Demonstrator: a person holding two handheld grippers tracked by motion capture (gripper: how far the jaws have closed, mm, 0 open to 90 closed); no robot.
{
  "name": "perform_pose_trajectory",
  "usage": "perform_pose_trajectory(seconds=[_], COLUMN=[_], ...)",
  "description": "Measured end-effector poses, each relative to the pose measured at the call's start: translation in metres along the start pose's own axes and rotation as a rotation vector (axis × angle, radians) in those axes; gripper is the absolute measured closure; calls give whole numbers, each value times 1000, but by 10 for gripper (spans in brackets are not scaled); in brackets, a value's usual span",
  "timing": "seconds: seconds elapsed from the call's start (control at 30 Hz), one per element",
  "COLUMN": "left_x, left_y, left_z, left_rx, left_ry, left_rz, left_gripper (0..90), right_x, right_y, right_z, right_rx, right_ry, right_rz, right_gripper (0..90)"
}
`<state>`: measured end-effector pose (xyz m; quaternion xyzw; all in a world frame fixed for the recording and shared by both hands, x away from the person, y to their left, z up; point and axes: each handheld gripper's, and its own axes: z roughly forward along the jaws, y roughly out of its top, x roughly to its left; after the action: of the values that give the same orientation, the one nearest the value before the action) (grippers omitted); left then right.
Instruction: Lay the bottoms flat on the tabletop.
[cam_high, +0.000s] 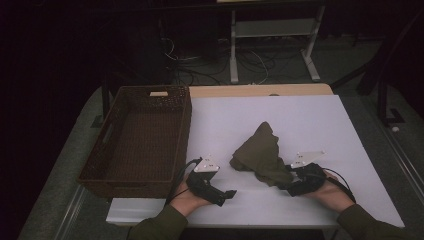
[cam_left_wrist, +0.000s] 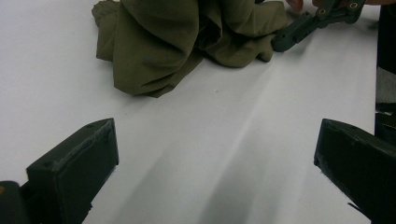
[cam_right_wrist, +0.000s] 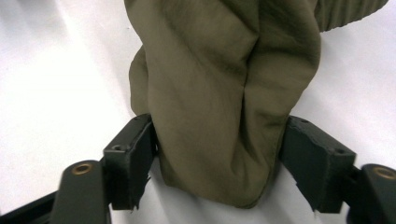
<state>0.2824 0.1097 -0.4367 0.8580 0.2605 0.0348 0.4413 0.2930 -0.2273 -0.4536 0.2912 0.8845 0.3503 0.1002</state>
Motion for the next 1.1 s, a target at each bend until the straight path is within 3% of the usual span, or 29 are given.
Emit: perform_pose_trajectory(seconds=[0.2,0.43,0.47,0.57,1.1], left_x=[0,0,0,0,0], left_y=[0,1,1,0,0], left_z=[0,1,1,1,-1], left_rx=[-7,-6,-5,-3,-14], left_ry=[-4,-7,-8,-9,-10], left_rz=[0,-1,1,3,-1], left_gripper=[0,0,0,0,0], right_x=[0,0,-1,-2,-10], right_y=[0,1,1,2,0], right_z=[-1,-3,-4,-5,-19], right_rx=[-5,-10,-7,0,-27], right_ry=[0,16,25,31,33], right_rz=[-2,-9,-7,-4,25], right_gripper=[378,603,700,742,752])
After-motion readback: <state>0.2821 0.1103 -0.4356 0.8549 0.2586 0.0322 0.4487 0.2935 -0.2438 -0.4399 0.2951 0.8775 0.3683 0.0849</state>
